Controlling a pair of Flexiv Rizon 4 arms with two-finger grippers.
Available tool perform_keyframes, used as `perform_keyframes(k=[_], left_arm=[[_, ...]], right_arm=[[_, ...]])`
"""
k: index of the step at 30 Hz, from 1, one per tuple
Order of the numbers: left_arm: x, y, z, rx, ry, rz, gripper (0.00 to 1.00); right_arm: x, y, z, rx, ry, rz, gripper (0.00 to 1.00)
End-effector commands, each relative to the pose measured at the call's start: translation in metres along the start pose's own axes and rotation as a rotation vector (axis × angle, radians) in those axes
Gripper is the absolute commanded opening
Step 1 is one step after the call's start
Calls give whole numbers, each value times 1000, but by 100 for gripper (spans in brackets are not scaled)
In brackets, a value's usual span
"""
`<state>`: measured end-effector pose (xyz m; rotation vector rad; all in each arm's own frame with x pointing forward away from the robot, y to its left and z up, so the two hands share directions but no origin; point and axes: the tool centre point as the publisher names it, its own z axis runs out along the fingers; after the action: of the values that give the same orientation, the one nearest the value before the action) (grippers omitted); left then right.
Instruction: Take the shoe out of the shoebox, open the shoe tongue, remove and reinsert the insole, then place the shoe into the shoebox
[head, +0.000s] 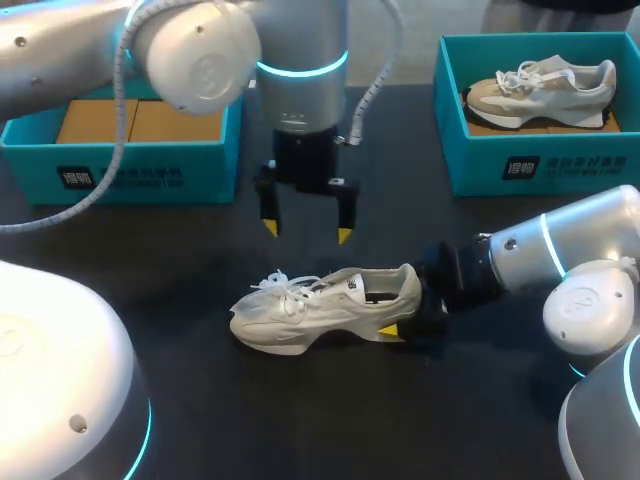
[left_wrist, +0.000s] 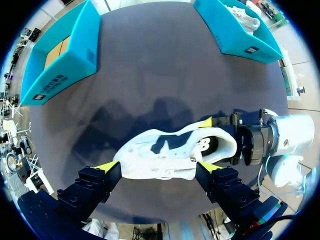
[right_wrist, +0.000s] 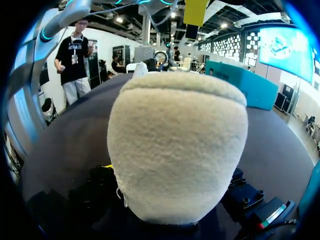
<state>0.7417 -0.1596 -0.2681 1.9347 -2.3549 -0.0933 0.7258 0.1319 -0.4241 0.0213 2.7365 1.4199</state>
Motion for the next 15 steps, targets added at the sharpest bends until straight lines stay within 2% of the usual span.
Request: perform_keyframes(k=[1,6,15], left_arm=[[14,0,8,-8,-12,12,100],[25,7,15,-21,4,44,100],[31,17,38,-59,14,72,100]], right_arm=[[-1,1,4,3,-2,1,0],[-1,1,4,3,-2,1,0],[-1,1,4,3,-2,1,0]])
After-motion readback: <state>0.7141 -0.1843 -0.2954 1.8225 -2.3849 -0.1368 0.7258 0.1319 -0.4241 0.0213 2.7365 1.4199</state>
